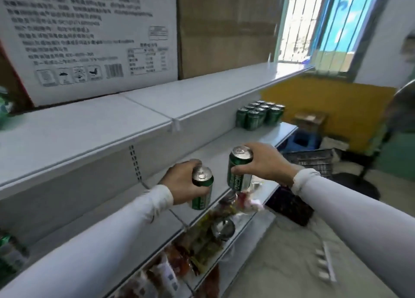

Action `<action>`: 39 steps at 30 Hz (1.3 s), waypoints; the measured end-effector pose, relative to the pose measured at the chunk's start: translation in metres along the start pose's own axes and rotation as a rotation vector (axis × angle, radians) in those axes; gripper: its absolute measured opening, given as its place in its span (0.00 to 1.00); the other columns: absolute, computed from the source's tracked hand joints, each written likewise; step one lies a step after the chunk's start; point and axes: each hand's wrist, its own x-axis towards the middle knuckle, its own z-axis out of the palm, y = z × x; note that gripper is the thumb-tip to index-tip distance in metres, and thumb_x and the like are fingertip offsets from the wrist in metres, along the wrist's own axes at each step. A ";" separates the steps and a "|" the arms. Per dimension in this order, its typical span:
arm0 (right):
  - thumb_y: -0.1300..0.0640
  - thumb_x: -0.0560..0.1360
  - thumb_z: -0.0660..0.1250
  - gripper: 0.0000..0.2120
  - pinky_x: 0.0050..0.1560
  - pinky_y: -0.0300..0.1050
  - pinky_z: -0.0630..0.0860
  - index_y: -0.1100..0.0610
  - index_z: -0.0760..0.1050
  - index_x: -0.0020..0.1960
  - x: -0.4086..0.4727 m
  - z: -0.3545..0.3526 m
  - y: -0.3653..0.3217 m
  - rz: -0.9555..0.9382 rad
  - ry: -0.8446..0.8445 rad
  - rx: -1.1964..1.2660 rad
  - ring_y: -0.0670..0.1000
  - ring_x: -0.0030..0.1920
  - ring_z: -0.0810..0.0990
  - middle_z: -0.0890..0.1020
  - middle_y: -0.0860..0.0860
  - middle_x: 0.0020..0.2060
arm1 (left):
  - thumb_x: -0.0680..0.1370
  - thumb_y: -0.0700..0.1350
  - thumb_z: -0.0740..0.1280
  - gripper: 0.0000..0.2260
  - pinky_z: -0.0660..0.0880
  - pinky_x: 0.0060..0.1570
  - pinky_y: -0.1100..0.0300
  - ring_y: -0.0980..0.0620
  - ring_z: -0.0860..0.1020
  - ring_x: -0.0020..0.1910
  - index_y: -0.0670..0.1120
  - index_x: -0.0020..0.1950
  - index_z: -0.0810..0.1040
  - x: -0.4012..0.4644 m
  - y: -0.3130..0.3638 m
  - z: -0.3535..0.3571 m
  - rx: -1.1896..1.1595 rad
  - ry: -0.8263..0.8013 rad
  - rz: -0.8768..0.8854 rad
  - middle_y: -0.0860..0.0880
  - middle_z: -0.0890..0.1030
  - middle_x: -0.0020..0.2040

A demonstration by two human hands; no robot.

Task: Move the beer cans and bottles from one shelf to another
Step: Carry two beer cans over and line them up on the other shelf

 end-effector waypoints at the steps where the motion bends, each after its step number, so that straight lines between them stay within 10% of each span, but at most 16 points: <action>1: 0.30 0.58 0.72 0.30 0.47 0.50 0.80 0.48 0.76 0.51 -0.008 -0.017 0.025 0.041 0.030 -0.004 0.49 0.44 0.81 0.83 0.45 0.44 | 0.61 0.58 0.73 0.28 0.77 0.53 0.56 0.50 0.80 0.50 0.51 0.58 0.76 0.018 0.023 0.016 0.003 -0.027 0.051 0.51 0.82 0.52; 17: 0.30 0.62 0.73 0.35 0.42 0.41 0.68 0.52 0.73 0.59 -0.031 -0.158 0.356 0.369 0.113 -0.085 0.49 0.50 0.77 0.78 0.45 0.48 | 0.64 0.55 0.75 0.33 0.75 0.56 0.58 0.50 0.79 0.54 0.49 0.67 0.71 0.254 0.256 0.259 -0.054 -0.261 0.327 0.50 0.81 0.58; 39: 0.35 0.62 0.76 0.43 0.55 0.44 0.74 0.53 0.69 0.70 0.350 -0.117 0.455 -0.020 -0.187 0.036 0.50 0.58 0.78 0.79 0.48 0.60 | 0.61 0.54 0.79 0.29 0.75 0.46 0.61 0.52 0.79 0.45 0.49 0.58 0.74 0.535 0.142 0.254 -0.036 0.001 -0.072 0.52 0.80 0.48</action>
